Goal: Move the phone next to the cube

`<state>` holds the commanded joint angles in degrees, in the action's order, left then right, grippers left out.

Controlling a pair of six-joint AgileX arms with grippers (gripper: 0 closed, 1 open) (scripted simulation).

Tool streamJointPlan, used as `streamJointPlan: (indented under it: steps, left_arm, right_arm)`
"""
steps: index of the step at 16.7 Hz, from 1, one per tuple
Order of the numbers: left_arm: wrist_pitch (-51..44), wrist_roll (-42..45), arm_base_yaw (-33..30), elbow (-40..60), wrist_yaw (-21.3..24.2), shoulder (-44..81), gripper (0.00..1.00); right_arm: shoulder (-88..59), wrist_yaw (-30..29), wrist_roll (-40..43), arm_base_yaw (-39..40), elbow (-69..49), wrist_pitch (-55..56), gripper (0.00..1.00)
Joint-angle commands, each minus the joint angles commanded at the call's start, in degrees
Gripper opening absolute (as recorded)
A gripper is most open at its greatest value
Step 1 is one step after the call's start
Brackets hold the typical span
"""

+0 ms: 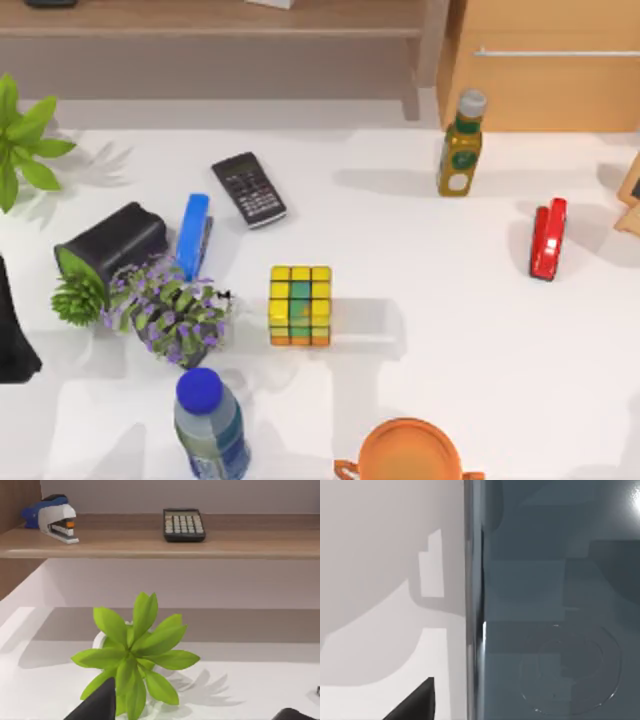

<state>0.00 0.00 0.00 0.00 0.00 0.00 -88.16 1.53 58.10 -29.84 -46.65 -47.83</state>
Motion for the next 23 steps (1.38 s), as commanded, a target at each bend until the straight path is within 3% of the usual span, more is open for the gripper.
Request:
streamJointPlan:
  steps: [13, 23]
  left_arm:
    - [0.0, 0.0, 0.0, 0.0, 0.0, 0.0, 1.0]
    - [0.0, 0.0, 0.0, 0.0, 0.0, 0.0, 1.0]
  right_arm:
    - [-5.71, -0.01, -0.41, 0.32, 4.99, 10.71, 1.0]
    - [-5.71, -0.01, -0.41, 0.32, 4.99, 10.71, 0.25]
